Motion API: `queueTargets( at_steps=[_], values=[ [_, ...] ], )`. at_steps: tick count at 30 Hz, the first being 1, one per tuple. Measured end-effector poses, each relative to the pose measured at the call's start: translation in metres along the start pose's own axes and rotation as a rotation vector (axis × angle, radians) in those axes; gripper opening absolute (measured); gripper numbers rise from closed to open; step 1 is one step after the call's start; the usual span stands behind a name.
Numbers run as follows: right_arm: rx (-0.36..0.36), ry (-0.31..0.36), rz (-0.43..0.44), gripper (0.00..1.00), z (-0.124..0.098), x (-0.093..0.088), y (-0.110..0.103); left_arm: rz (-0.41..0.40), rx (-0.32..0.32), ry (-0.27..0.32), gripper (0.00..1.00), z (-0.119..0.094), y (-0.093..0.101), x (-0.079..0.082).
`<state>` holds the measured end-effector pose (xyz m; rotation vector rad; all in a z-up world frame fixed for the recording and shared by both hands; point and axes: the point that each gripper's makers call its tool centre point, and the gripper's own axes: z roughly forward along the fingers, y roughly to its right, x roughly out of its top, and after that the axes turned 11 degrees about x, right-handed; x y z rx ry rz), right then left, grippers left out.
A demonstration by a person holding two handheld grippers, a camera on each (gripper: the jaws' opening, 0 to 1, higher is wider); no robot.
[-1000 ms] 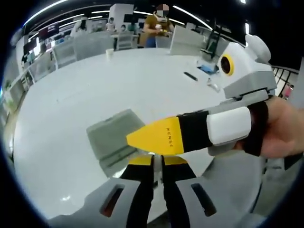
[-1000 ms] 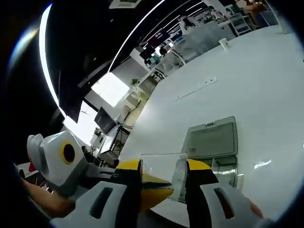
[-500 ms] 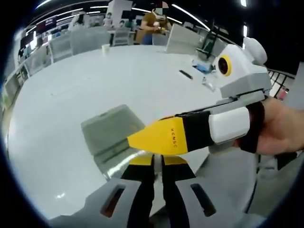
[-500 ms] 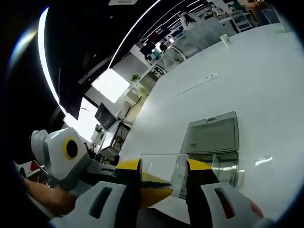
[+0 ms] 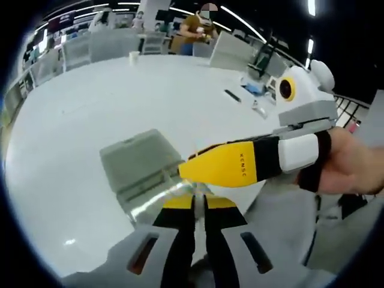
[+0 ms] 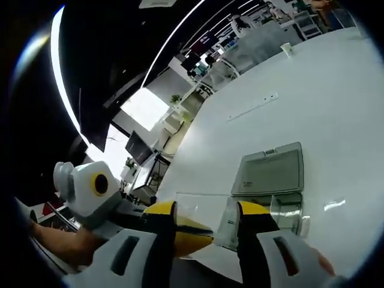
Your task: Insert the divider into the dual guide fixture by aligning both edges with the guide slots and pushing it downward to the bottom, including one-sided entry, uneven engagement, binding, and posture correction.
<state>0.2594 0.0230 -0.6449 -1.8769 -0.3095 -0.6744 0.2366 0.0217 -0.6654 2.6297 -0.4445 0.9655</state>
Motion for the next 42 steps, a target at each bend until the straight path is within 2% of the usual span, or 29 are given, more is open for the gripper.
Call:
queueTargets(
  at_steps=[8, 10, 15, 24, 38, 41, 42],
  values=[
    [0.025, 0.018, -0.001, 0.40, -0.006, 0.003, -0.003, -0.087, -0.040, -0.023, 0.01, -0.006, -0.004, -0.002],
    [0.026, 0.013, -0.006, 0.37, -0.007, 0.003, -0.002, -0.090, -0.038, -0.024, 0.01, -0.008, -0.006, -0.001],
    [0.038, 0.031, -0.010, 0.37, -0.012, 0.006, -0.001, -0.111, -0.038, -0.029, 0.01, -0.011, -0.012, 0.002],
    [0.062, 0.034, -0.050, 0.36, -0.018, 0.005, -0.002, -0.181, -0.018, -0.079, 0.01, -0.011, -0.024, 0.000],
    [0.121, -0.010, -0.210, 0.36, -0.021, -0.004, -0.014, -0.282, 0.011, -0.175, 0.01, -0.007, -0.038, -0.004],
    [0.130, -0.044, -0.299, 0.38, -0.023, -0.009, -0.016, -0.281, 0.018, -0.192, 0.01, -0.006, -0.039, -0.005],
    [0.129, -0.049, -0.305, 0.38, -0.023, -0.010, -0.016, -0.282, 0.018, -0.200, 0.01, -0.005, -0.039, -0.005]
  ],
)
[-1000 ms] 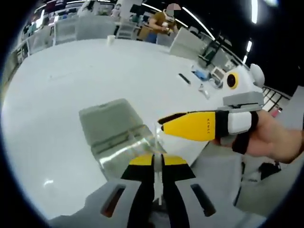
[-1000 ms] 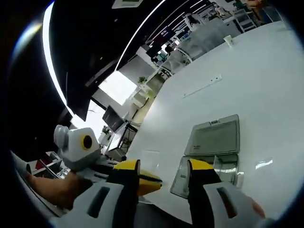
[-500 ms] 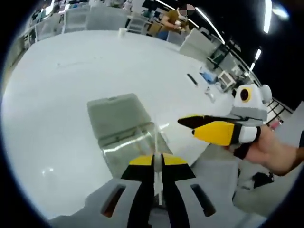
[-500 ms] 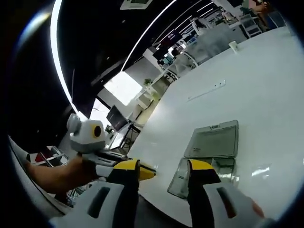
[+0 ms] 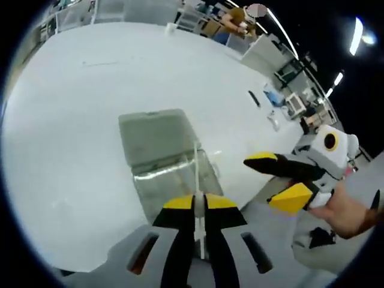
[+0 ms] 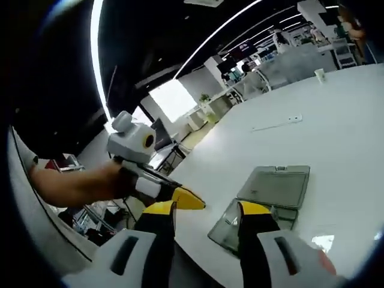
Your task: Insert the divider into the dual guide fixture by aligning both edges with the guide slots and pushing it downward to the bottom, including one-sided entry, uneven engagement, binding, and posture correction.
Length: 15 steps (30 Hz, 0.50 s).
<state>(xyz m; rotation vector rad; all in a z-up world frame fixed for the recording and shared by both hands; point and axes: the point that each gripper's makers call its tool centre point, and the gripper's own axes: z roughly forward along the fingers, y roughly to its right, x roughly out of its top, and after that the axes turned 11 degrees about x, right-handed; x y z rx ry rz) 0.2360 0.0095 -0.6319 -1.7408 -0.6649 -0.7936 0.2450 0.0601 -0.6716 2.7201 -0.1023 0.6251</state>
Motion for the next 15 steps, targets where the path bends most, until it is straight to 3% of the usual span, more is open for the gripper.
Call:
queueTargets(
  at_steps=[11, 15],
  values=[
    [0.018, -0.038, -0.132, 0.42, -0.0061, -0.0036, -0.0024, -0.038, 0.029, -0.100, 0.01, 0.0061, -0.0068, -0.0044],
    [0.039, -0.033, -0.228, 0.41, -0.0075, -0.0008, -0.0072, -0.052, 0.045, -0.131, 0.01, 0.0088, -0.0094, -0.0090]
  ],
)
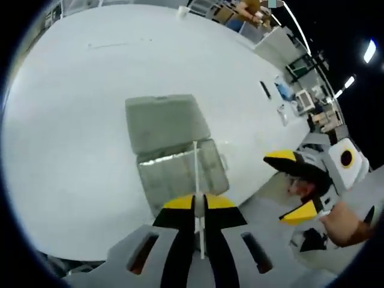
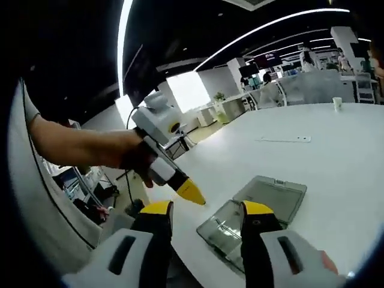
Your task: Insert the divider into the dual guide fixture by aligning both edges with the guide slots and pushing it downward to the bottom, including one-sided entry, uneven engagement, binding, and posture correction.
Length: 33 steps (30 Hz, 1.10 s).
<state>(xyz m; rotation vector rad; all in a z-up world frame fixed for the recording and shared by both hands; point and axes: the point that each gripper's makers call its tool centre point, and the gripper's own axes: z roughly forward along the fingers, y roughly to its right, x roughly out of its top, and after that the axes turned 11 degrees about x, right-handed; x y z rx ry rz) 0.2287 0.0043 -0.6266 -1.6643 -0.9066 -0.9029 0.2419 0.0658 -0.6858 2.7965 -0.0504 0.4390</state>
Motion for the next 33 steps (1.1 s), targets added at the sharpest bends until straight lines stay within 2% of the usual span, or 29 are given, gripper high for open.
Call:
queueTargets(
  at_steps=[2, 5, 8, 14, 19, 24, 33],
  values=[
    [0.010, -0.003, -0.026, 0.42, 0.000, 0.001, -0.003, -0.010, 0.004, -0.015, 0.01, 0.002, 0.000, -0.002],
    [0.016, -0.046, -0.073, 0.41, 0.000, -0.005, -0.005, -0.020, 0.017, -0.044, 0.01, 0.006, 0.000, -0.004],
    [0.022, -0.055, -0.080, 0.41, -0.001, -0.008, -0.006, -0.044, 0.017, -0.059, 0.01, 0.009, 0.001, -0.004],
    [0.037, -0.056, -0.121, 0.41, -0.003, -0.007, -0.009, -0.071, 0.052, -0.058, 0.01, 0.012, -0.003, 0.000],
    [0.047, -0.059, -0.135, 0.40, -0.004, -0.008, -0.010, -0.092, 0.077, -0.074, 0.01, 0.015, -0.008, -0.002],
    [0.051, -0.056, -0.129, 0.40, -0.005, -0.008, -0.009, -0.108, 0.075, -0.090, 0.01, 0.018, -0.005, -0.005],
    [0.054, -0.051, -0.127, 0.39, -0.008, -0.007, -0.009, -0.097, 0.099, -0.109, 0.01, 0.027, -0.003, -0.010]
  ],
)
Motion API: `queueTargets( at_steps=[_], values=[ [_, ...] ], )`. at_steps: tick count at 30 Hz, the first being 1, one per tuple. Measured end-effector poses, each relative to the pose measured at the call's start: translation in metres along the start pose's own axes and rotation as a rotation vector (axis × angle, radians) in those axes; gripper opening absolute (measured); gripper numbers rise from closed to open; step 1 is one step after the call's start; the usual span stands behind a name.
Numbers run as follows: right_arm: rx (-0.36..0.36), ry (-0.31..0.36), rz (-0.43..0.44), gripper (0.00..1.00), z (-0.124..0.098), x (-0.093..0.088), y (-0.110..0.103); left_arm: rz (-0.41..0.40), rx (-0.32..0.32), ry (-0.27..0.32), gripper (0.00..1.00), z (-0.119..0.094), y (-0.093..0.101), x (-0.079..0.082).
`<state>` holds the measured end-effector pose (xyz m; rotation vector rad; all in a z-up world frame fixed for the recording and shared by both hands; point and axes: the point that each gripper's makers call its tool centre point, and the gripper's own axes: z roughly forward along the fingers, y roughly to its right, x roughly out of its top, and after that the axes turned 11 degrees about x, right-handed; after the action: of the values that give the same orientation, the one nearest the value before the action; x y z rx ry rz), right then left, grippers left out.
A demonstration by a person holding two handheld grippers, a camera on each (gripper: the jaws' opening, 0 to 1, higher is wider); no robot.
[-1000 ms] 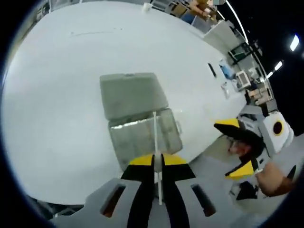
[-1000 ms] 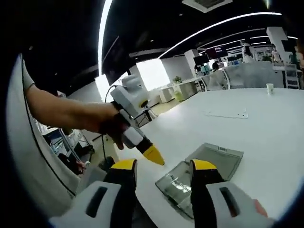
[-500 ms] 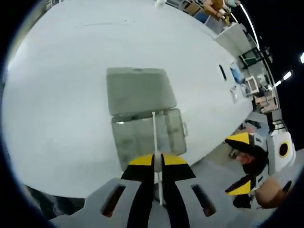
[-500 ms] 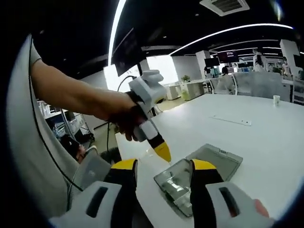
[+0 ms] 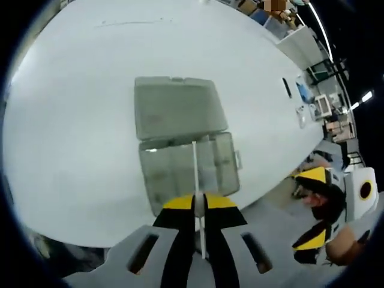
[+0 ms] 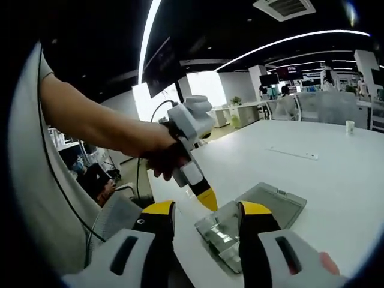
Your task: Insert the divider into the dual guide fixture by aligning both edges with the guide slots and pushing it downward to the bottom, including one-sided entry, uneven engagement, binding, and posture correction.
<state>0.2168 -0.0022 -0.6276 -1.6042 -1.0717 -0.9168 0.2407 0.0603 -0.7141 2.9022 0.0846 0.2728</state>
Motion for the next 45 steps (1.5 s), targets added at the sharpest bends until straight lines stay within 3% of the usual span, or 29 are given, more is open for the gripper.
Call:
queueTargets(
  at_steps=[31, 45],
  values=[
    [-0.004, -0.012, 0.012, 0.38, -0.006, -0.007, 0.004, -0.101, 0.026, -0.060, 0.01, 0.022, -0.008, -0.002],
    [0.011, -0.068, -0.043, 0.43, -0.003, -0.014, 0.002, -0.110, 0.032, -0.066, 0.01, 0.030, -0.009, 0.002]
  ],
)
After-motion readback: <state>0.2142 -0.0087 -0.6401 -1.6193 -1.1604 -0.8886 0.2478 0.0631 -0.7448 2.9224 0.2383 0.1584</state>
